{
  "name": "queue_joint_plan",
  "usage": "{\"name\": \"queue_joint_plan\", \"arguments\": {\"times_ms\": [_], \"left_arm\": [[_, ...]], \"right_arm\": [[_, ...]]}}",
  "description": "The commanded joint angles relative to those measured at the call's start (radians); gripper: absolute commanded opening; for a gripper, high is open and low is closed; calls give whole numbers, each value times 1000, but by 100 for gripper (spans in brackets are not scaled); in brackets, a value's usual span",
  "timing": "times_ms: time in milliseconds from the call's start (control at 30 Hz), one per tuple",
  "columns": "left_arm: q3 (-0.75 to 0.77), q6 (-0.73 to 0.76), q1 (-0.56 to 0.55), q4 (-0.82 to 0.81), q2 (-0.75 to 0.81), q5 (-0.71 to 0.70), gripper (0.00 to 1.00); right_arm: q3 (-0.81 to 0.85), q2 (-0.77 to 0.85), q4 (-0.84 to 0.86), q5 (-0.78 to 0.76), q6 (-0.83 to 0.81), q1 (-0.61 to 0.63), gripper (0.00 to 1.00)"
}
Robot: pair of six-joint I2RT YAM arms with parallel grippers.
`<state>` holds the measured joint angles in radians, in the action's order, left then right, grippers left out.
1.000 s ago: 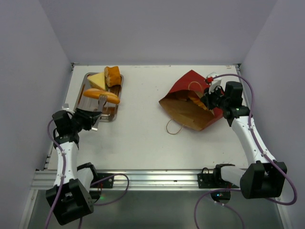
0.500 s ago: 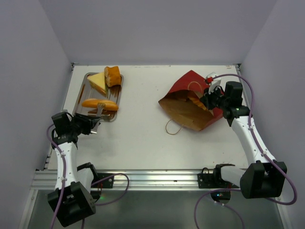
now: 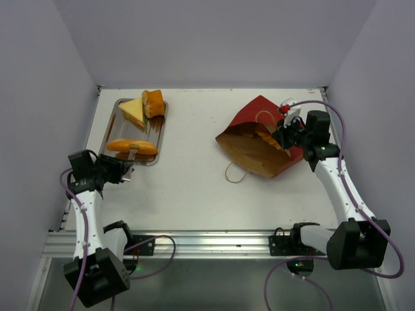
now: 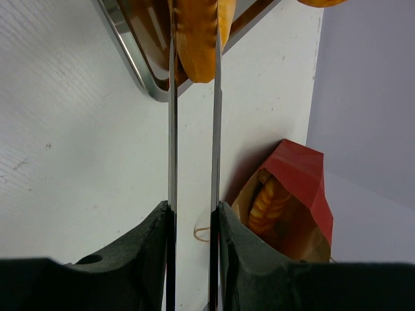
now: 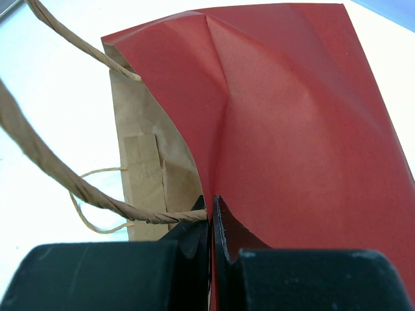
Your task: Take the fake bread out of the paper bag
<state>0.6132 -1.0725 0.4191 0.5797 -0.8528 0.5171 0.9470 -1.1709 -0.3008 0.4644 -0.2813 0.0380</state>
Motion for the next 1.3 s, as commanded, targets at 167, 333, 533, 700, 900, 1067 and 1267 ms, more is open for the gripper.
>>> {"name": "queue_joint_plan", "arguments": {"times_ms": [167,333,533,700,900,1067,1267], "left_arm": [[19,16,15,51,1,15,0],[-4,11,17,35,1,44,17],[-7,8,20,32,1,55,27],[-12,5,18,29,3,63,37],[-12,0,18,25,0,72,41],[-10,-4,20,23,-2,80,44],[-7,-6,18,16,-3,92,46]], "right_arm": [[4,7,20,36,14,-3,2],[4,8,19,36,14,-3,2],[3,8,19,34,14,-3,2],[3,5,20,36,14,-3,2],[3,5,20,36,13,-3,2],[3,5,20,34,13,-1,2],[3,5,19,34,13,-1,2]]}}
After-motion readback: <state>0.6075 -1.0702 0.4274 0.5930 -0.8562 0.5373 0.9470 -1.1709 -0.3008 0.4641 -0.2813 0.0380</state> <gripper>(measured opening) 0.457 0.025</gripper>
